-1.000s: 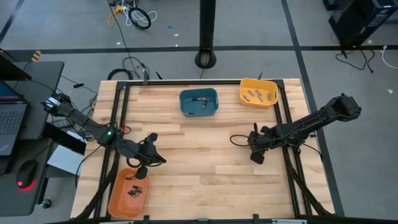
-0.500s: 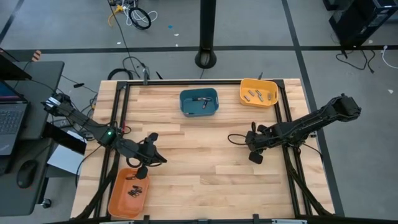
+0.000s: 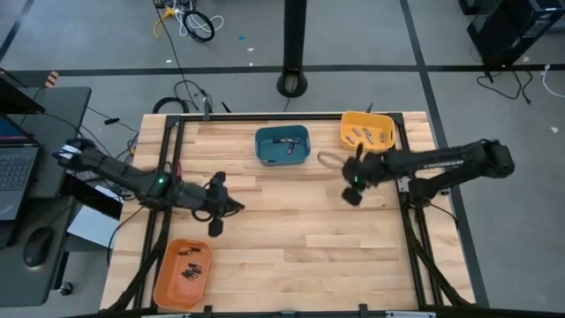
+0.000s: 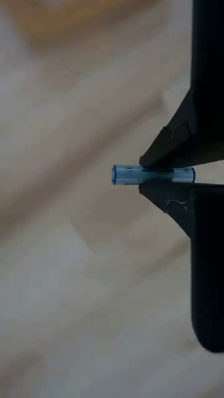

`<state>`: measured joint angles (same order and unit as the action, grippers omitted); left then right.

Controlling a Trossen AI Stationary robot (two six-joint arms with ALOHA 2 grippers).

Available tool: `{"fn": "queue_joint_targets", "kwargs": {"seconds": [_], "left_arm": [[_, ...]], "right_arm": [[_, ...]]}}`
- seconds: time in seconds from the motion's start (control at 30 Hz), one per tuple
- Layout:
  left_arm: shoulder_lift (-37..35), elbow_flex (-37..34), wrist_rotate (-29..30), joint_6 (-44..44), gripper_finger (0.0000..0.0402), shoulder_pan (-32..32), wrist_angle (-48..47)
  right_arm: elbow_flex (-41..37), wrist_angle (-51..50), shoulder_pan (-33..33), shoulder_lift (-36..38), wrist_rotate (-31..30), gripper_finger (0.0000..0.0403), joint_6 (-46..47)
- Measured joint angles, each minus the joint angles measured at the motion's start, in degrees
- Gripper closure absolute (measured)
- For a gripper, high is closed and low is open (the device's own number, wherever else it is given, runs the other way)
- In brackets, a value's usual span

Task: Sort batteries
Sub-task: Put the white battery into the yellow bin

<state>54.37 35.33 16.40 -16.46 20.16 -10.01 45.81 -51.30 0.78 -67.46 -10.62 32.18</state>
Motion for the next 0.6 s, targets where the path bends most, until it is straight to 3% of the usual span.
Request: {"fn": "queue_joint_targets", "kwargs": {"seconds": [0.13,0.43,0.6], "left_arm": [[0.32,0.00,-1.45,4.47,0.0396,-3.24,2.77],[0.42,0.00,-3.14,7.31,0.0396,-7.89,5.62],[0.42,0.00,-3.14,7.02,0.0396,-9.26,6.42]], "right_arm": [[4.49,-5.04,11.34,0.09,-0.94,0.0367,-3.81],[5.00,-2.93,41.42,-1.84,-0.01,0.0367,-10.86],[5.00,1.83,51.37,-8.04,2.16,0.0367,-11.24]]}}
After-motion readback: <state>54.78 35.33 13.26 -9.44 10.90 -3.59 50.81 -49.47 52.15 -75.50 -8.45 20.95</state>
